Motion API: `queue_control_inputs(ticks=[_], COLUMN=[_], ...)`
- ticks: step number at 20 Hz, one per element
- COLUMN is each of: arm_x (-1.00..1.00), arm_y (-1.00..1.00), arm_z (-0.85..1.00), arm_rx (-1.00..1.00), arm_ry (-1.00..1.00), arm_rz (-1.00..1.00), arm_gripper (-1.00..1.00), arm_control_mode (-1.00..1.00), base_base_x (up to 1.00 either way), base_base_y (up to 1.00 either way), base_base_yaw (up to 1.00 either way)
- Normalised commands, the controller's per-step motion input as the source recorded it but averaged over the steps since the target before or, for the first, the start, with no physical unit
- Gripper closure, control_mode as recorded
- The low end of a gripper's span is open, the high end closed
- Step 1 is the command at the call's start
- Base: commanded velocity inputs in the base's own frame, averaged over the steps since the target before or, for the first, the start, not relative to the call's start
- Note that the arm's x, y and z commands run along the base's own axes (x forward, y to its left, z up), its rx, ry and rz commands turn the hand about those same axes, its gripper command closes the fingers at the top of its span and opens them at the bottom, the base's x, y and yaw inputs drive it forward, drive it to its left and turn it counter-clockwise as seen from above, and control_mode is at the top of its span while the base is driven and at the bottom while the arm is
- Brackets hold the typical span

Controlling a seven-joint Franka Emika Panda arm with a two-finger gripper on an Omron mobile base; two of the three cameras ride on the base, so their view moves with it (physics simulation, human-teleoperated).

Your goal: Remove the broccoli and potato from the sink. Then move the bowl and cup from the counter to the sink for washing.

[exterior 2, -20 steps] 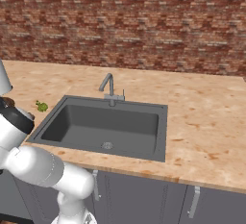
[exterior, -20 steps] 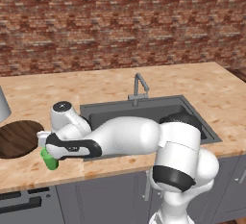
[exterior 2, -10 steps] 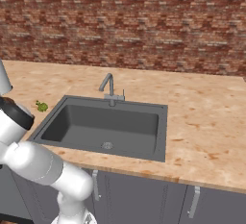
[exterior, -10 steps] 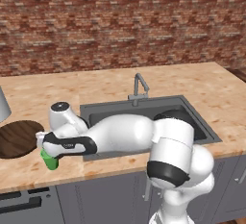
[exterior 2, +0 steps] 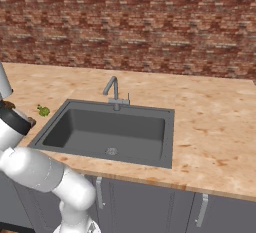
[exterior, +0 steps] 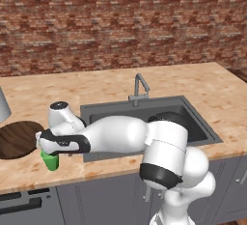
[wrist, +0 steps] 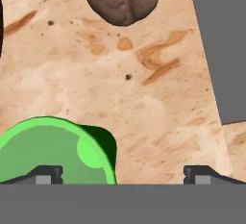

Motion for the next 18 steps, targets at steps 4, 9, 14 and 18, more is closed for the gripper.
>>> queue_control_inputs(ticks=[4, 9, 14, 18], arm_x=[0.02, 0.01, 0.00, 0.00], arm_y=[0.04, 0.03, 0.03, 0.00], arm_z=[-0.09, -0.11, -0.11, -0.14], arm_rx=[0.00, 0.00, 0.00, 0.00], arm_ry=[0.03, 0.03, 0.01, 0.00], arm_rz=[-0.03, -0.03, -0.04, -0.04], arm_gripper=[-1.00, -1.00, -1.00, -1.00], arm_control_mode=[-1.00, -1.00, -1.00, -1.00], base_base_x=[0.00, 0.00, 0.00, 0.00], base_base_y=[0.00, 0.00, 0.00, 0.00], base_base_yaw=[0.00, 0.00, 0.00, 0.00])
